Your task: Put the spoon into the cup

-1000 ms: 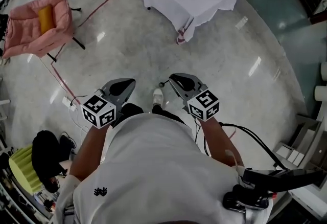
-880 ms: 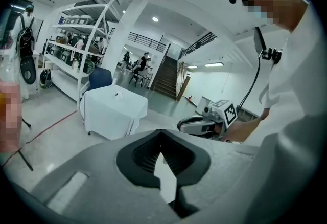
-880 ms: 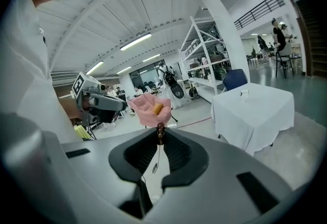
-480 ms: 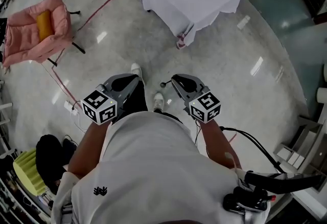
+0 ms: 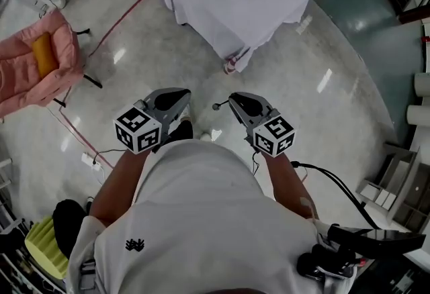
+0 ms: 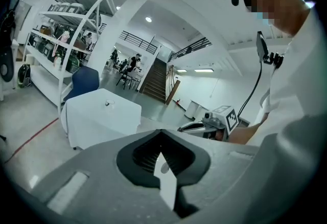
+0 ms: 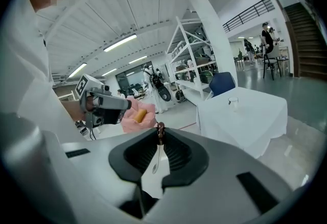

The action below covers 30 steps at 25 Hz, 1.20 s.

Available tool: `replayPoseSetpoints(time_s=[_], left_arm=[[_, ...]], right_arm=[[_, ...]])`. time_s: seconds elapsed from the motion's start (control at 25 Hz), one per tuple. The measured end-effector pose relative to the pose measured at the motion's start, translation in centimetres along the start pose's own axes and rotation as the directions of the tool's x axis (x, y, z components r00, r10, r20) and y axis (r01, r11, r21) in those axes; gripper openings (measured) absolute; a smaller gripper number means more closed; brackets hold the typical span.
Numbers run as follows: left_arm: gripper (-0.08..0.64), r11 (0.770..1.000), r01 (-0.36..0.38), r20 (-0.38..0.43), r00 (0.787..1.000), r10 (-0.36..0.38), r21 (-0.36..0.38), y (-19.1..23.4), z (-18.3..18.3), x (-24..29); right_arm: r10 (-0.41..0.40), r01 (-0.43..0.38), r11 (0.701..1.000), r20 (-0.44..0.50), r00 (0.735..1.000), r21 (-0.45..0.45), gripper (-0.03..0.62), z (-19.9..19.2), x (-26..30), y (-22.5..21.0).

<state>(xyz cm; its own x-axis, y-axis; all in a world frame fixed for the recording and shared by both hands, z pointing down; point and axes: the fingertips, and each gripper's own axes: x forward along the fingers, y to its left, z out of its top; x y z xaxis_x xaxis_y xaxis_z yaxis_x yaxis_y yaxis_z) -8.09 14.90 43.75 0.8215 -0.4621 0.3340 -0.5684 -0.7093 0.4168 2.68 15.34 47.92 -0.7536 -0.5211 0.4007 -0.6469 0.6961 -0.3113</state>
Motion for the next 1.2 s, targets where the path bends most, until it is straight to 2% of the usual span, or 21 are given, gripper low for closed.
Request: replayPoseSetpoints(time_s=[0.16,0.44,0.6,0.92,1.2], left_arm=[[0.005,1.000,0.015,0.009,1.000,-0.015,-0.001,4.7,1.9,-1.2],[0.003,1.000,-0.004,0.000,1.000,0.004,0.015,12.8,4.0,-3.5],[0.003,1.000,0.003,-0.008,1.000,-0.003,-0.001,15.6,4.8,-3.5],[0.005,1.000,-0.021,0.002,1.000,0.021,-0.004,19.3,8.4,0.3],[0.005,0.994,-0.106,0.028,0.994,0.106,0.002,23.7,13.4,4.7]], right_arm=[[-0.027,0.027,0.999,0.006,1.000,-0.018,0.046,3.3,4.3,-1.0],[-0.057,0.058,0.998,0.031,0.998,-0.020,0.046,7.6,11.4,-2.8],[-0.077,0.078,0.997,0.046,0.996,-0.024,0.046,10.3,13.6,-4.4],[-0.132,0.134,0.991,0.065,0.989,-0.020,0.046,14.5,15.0,-13.0],[-0.139,0.141,0.990,0.082,0.987,-0.012,0.046,19.1,17.2,-22.8]])
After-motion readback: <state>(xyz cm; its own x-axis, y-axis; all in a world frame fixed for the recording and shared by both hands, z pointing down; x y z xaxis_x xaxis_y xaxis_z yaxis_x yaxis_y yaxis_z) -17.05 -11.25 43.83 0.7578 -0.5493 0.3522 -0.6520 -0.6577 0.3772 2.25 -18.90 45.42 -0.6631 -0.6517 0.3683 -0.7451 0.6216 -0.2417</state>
